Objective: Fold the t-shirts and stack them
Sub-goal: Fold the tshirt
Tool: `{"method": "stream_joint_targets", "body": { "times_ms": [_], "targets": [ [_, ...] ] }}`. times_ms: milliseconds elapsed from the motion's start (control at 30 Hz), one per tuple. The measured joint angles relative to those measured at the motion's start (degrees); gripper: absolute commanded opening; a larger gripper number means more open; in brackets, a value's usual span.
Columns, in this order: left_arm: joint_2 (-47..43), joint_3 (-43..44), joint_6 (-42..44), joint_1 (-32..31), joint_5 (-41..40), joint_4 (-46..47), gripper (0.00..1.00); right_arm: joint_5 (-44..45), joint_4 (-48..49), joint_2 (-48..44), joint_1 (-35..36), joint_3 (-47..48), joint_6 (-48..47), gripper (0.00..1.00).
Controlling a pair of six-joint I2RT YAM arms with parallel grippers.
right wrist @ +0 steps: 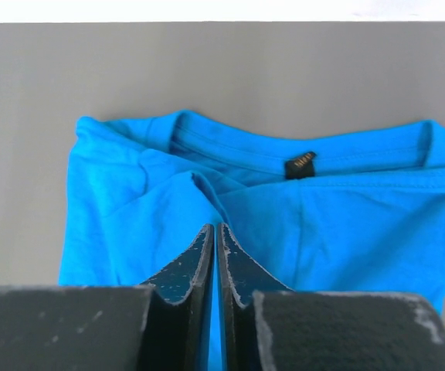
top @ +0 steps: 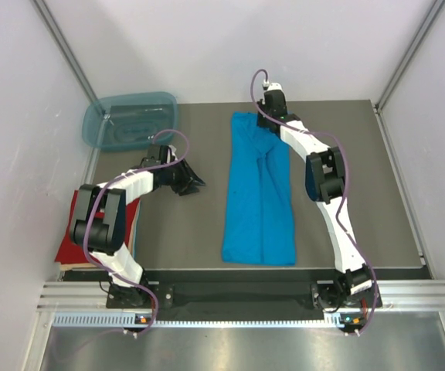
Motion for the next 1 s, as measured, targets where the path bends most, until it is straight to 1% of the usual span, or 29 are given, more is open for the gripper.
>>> {"method": "stream_joint_targets", "body": {
  "times_ms": [167,400,500,533,600,667,767,833,933,1000],
  "targets": [
    [-1.2,-0.4,-0.2,0.0,0.4,0.0,0.45,0.3,-0.8,0.0,-0.6,0.0,0.2,0.1],
    [-7.6,-2.4,-0.2,0.0,0.3,-0.2,0.47,-0.2,-0.7,0.0,-2.1,0.0,0.4,0.12],
    [-9.1,-2.4,0.3,0.0,0.4,-0.8,0.49,-0.3,-0.7,0.0,-2.5,0.0,0.3,0.15],
    [-9.5,-2.2,0.8,0.0,0.5,-1.4,0.5,-0.3,-0.8,0.0,-2.7,0.0,0.2,0.19],
    [-9.9,-1.5,2.1,0.0,0.9,-2.6,0.51,-0.2,-1.2,-0.2,-3.0,-0.1,0.0,0.22],
    [-10.0,0.1,3.9,-0.1,1.6,-4.9,0.52,0.4,-2.4,-1.7,-3.0,-1.2,-0.2,0.29],
    [-11.2,1.5,7.3,-0.6,2.1,-7.9,0.52,1.5,-6.7,-8.4,-3.0,-6.9,0.1,0.36],
    [-12.8,1.4,8.9,-1.2,2.1,-10.3,0.52,1.8,-10.1,-15.0,-3.0,-12.0,1.0,0.42],
    [-17.0,-2.4,10.0,-3.0,2.4,-10.9,0.52,2.6,-15.6,-28.3,-2.9,-20.8,4.0,0.48],
    [-19.9,-6.2,10.1,-4.8,2.8,-11.5,0.53,2.9,-18.6,-39.5,-2.8,-29.5,6.4,0.51]
  ]
}}
